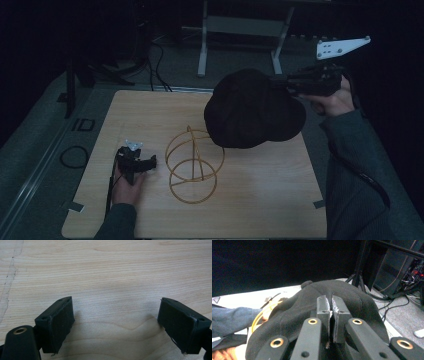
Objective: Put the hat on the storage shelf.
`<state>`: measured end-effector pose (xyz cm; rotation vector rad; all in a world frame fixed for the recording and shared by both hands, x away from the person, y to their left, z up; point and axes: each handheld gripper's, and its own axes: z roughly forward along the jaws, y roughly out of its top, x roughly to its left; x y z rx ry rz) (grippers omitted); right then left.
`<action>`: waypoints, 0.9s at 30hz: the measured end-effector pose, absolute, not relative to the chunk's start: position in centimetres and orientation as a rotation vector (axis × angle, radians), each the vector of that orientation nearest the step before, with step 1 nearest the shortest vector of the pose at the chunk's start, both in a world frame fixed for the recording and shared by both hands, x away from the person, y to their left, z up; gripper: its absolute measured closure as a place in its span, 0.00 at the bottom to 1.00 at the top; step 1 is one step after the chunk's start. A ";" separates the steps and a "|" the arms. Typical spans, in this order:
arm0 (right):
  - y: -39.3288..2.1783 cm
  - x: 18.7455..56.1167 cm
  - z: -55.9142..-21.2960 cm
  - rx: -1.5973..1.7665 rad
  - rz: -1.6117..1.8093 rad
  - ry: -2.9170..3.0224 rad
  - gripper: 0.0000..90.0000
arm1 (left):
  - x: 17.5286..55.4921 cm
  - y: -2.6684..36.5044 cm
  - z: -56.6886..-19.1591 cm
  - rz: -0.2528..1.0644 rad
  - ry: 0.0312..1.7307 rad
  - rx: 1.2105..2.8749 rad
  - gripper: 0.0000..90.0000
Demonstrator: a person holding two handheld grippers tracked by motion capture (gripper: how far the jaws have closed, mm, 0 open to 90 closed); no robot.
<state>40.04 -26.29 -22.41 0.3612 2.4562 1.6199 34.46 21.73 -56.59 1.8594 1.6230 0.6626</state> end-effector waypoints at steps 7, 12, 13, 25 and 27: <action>-25.9 39.9 -22.2 0.337 1.646 2.452 0.96 | 34.5 21.7 -56.6 0.662 1.623 1.861 0.15; -25.7 39.7 -21.9 0.325 1.657 2.449 0.96 | 34.5 21.7 -56.6 0.662 1.623 1.862 0.15; -25.6 39.7 -21.8 0.322 1.656 2.452 0.96 | 34.5 21.7 -56.6 0.662 1.623 1.862 0.15; -24.8 39.5 -21.5 0.305 1.676 2.455 0.96 | 34.5 21.7 -56.6 0.662 1.622 1.862 0.15; -24.6 39.5 -21.6 0.306 1.669 2.461 0.96 | 34.5 21.7 -56.6 0.662 1.623 1.862 0.15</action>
